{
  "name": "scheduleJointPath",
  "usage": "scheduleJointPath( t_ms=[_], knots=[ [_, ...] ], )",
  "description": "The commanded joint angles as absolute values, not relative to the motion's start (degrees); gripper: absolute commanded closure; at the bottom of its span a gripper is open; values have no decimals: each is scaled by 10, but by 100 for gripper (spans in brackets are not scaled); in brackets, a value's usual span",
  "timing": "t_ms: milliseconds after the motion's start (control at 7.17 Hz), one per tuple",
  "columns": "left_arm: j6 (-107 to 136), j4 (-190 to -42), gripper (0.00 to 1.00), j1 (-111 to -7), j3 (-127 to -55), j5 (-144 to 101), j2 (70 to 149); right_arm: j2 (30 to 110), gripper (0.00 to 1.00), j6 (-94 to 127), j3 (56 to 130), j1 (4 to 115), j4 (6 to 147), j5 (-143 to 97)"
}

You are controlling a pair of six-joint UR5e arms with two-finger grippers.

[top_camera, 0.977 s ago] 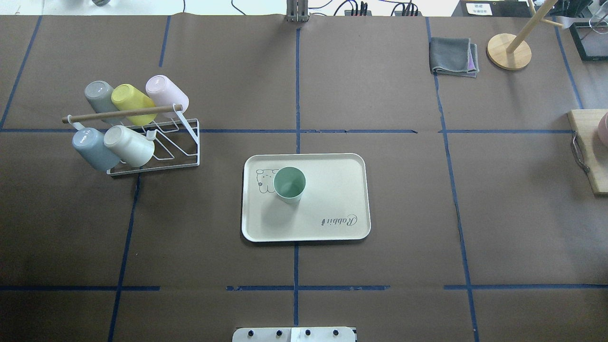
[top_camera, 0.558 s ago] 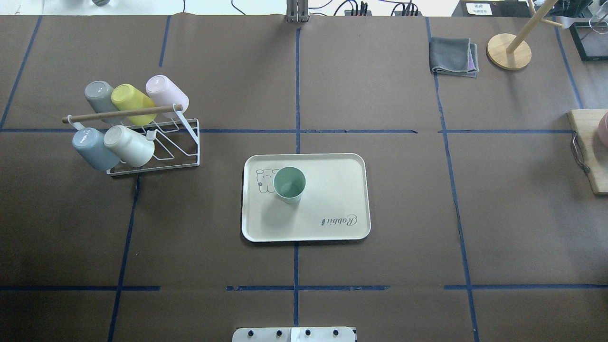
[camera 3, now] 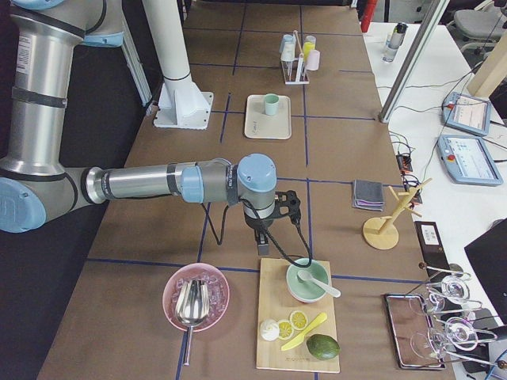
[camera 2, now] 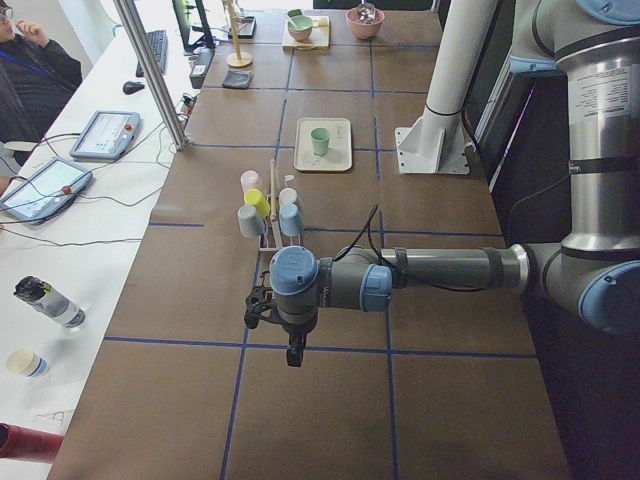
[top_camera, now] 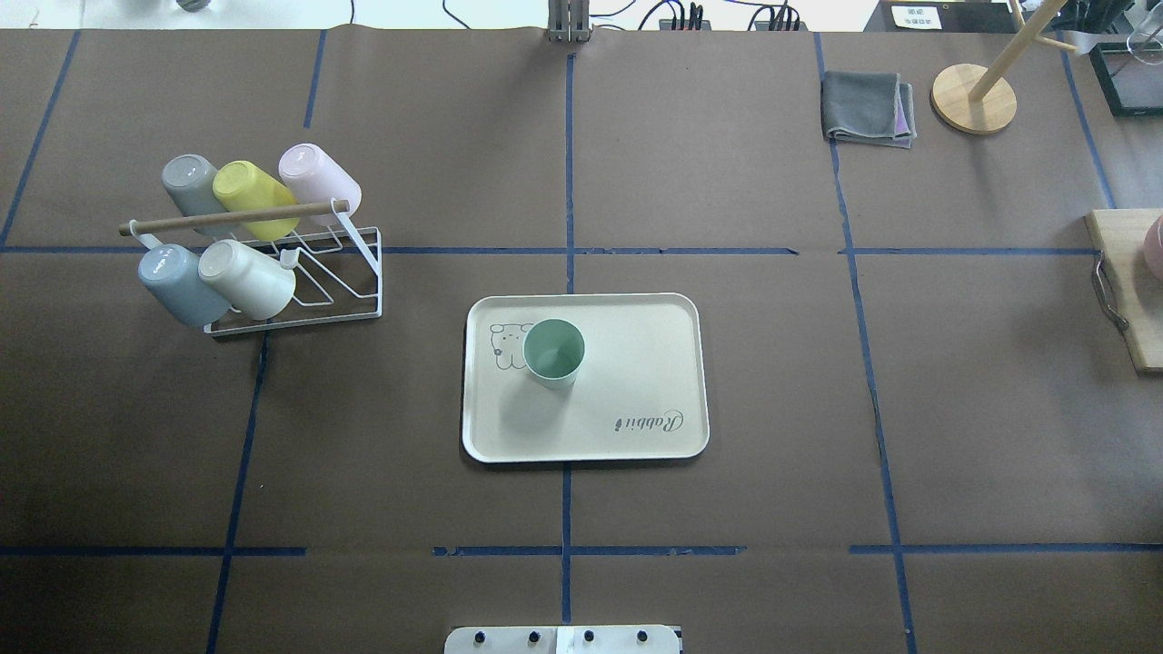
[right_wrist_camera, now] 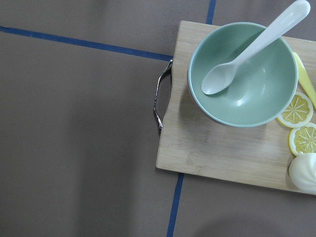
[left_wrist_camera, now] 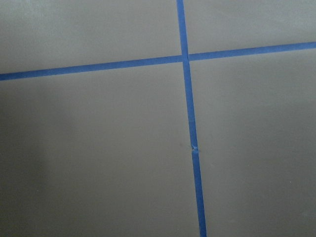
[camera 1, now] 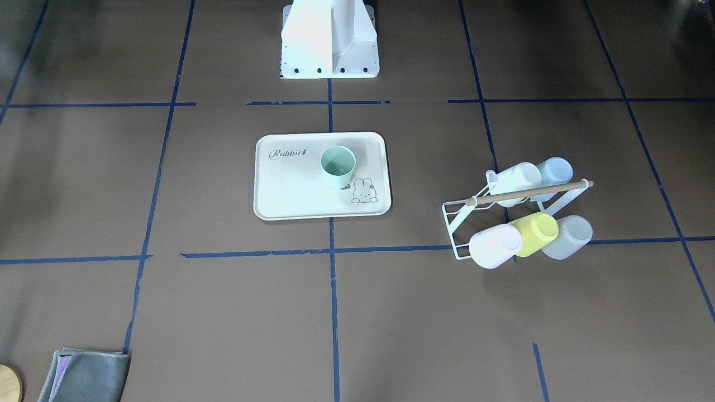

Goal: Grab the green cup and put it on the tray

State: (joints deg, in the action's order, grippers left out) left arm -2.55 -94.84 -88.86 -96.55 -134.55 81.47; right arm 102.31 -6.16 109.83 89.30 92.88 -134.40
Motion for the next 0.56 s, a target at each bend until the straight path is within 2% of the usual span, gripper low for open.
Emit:
scheduleJointPath(
  t_ms=[0, 419],
  knots=[
    [-25, -947, 0, -889, -964, -1346, 812, 1023, 0, -61, 1099, 893, 928, -1346],
    [-27, -949, 0, -888, -966, -1346, 803, 1023, 0, -62, 1098, 892, 929, -1345]
  ],
)
